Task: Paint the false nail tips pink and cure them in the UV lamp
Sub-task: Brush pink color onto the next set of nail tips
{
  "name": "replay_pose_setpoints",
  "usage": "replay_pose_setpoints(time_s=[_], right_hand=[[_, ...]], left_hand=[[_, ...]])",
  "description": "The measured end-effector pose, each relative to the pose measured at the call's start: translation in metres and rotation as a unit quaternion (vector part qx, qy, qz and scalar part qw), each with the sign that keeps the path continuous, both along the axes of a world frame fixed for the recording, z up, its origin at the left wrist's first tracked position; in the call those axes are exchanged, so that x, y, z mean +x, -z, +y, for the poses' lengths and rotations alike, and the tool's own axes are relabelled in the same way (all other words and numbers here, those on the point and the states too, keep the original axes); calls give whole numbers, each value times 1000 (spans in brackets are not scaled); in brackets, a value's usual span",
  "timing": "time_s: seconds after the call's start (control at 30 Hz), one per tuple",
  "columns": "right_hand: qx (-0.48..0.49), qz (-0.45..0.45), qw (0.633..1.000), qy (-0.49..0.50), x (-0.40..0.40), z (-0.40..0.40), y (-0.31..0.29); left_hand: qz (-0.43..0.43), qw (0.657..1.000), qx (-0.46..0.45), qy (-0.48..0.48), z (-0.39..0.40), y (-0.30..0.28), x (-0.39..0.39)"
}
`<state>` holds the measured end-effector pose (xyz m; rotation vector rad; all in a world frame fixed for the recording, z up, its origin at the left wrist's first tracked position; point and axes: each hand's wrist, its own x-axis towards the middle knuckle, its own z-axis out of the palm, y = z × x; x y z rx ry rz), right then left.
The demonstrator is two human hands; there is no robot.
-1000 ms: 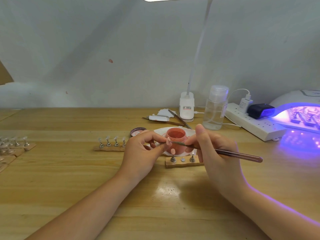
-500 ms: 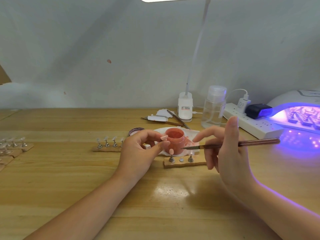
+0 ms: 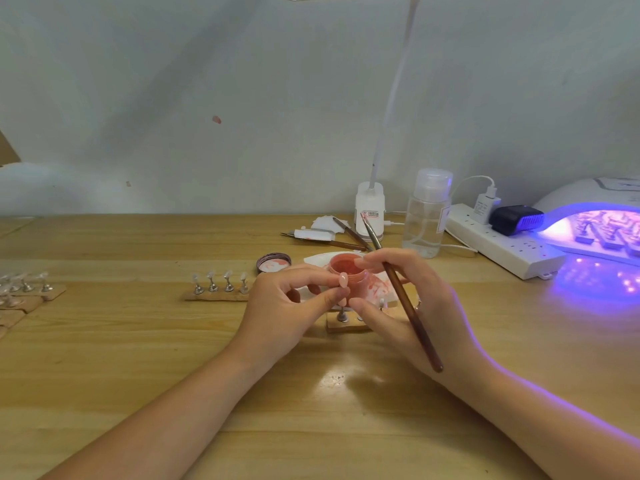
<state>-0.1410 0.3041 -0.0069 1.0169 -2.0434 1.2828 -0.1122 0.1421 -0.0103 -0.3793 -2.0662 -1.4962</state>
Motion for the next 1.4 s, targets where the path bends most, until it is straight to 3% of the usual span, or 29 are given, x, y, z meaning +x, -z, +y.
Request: replay_pose_setpoints(time_s=[0.4,0.53,0.67,0.8,1.1,1.4], right_hand=[[-12,4,999,-37,-2,-2,6],[-20,-8,999,-28,-3,1,4],[-1,-23,1000,2,-10,9,4],[54,18,998,20,-17,12,7],[114,69,991,23,-23,12,13],[132,86,987,43,-22,25,4]], left_hand=[[23,997,-53,49,1,1,1],[13,998,-66,21,2,-1,3],[-34,999,-29,-30,2,0,3],[-69,997,17,-34,3,-2,4],[-88,994,39,-45,3,-2,4],[-124,990,-51,-52,1,6,0]])
